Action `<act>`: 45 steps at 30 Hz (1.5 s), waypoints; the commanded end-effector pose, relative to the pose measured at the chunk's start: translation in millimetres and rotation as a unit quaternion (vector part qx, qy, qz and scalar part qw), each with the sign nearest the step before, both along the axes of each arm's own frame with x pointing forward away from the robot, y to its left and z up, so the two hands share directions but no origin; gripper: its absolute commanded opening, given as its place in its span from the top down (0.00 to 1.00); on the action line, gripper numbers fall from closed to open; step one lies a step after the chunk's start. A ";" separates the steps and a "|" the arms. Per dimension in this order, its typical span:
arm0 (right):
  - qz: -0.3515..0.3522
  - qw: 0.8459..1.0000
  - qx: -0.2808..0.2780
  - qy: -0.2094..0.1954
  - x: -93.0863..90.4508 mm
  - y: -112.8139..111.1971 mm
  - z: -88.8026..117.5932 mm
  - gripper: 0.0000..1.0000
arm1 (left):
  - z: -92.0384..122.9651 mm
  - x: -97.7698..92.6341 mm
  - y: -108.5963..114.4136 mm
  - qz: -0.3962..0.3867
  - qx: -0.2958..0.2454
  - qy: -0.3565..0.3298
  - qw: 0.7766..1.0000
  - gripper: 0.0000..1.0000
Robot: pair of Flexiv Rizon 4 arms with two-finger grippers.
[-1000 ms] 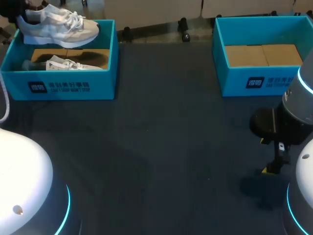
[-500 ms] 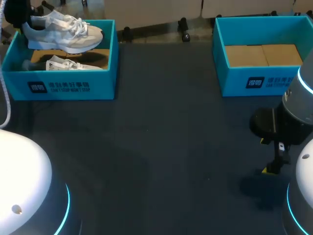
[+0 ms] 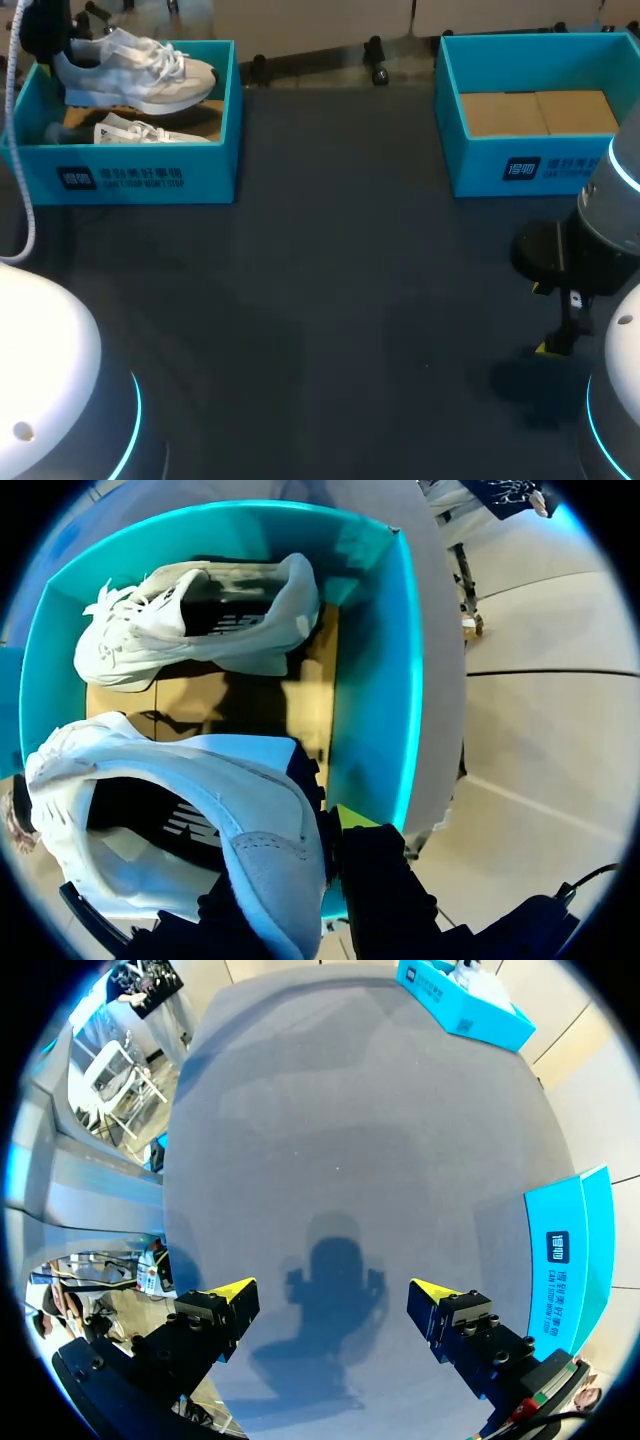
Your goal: Take the shoe out of the shoebox, open the shoe tongue, remove and reinsert the insole, then place the shoe into the shoebox
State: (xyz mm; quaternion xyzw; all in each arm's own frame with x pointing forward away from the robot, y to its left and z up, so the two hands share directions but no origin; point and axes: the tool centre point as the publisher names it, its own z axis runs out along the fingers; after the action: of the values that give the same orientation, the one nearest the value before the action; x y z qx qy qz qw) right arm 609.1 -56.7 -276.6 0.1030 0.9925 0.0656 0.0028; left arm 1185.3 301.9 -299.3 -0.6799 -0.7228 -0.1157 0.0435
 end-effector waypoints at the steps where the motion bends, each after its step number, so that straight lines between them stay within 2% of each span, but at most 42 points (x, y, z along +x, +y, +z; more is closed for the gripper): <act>1: 0.000 1.000 0.000 -0.002 -1.7 -0.7 -1.4 0.00 | -6.6 2.7 -1.8 -0.004 0.003 0.003 1.000 1.00; 17: 0.000 1.000 0.000 -0.002 -1.7 -0.7 -1.4 0.00 | -21.9 -3.6 -3.9 -0.011 0.006 0.003 1.000 1.00; 45: 0.000 1.000 0.000 -0.002 -1.7 -0.7 -1.4 0.00 | -59.1 13.4 -19.2 0.001 0.004 0.025 1.000 1.00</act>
State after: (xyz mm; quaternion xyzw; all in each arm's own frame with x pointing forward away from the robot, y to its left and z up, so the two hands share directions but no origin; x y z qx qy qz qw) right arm 609.1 -56.7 -276.6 0.1030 0.9925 0.0656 0.0028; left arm 1190.0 282.8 -354.8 -0.6813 -0.7218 -0.1061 0.0591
